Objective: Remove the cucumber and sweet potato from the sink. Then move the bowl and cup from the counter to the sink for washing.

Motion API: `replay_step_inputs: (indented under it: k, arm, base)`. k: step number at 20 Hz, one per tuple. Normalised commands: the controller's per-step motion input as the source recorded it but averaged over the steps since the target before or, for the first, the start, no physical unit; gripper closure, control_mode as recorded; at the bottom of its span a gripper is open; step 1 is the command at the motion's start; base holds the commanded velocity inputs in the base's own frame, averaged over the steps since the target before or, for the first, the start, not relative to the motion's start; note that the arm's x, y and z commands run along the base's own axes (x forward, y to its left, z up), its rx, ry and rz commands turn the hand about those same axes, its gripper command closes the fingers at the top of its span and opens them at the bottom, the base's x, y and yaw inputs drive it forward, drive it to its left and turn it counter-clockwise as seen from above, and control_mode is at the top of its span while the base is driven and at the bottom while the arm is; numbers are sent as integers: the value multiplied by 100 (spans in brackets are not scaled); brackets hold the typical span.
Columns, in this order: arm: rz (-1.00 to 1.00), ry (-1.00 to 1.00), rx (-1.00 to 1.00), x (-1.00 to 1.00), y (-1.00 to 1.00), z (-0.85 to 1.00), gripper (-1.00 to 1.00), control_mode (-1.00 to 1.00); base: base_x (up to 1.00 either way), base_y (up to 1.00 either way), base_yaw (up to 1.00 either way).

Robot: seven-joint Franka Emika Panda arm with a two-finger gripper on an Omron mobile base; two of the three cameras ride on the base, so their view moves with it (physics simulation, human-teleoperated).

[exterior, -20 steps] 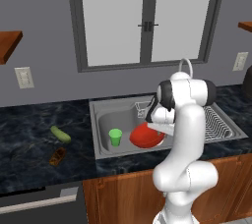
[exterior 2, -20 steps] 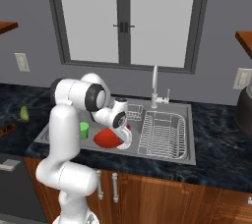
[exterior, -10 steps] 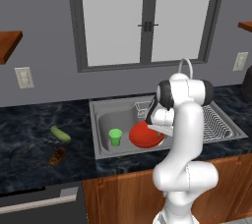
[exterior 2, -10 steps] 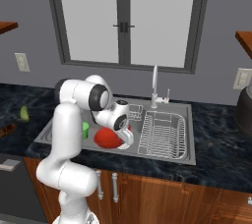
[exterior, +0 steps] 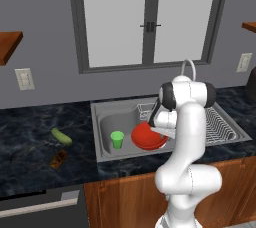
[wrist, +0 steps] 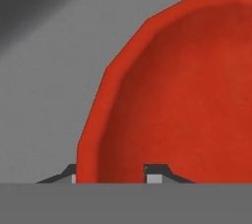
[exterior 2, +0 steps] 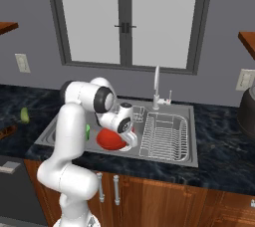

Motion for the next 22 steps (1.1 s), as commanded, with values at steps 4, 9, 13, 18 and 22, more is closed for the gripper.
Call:
replay_step_inputs:
  k: [4,9,13,18,22]
  arm:
    - [0,-5,0,17,0,-12,100,-100]
    - [0,-5,2,15,2,-12,100,-100]
    - [0,-6,6,10,8,-15,100,-100]
    - [0,-7,7,13,6,-15,100,-100]
    - [0,-5,2,10,7,-17,100,-100]
  base:
    - [0,0,0]
    - [0,0,0]
    - [0,0,0]
    - [0,0,0]
    - [0,0,0]
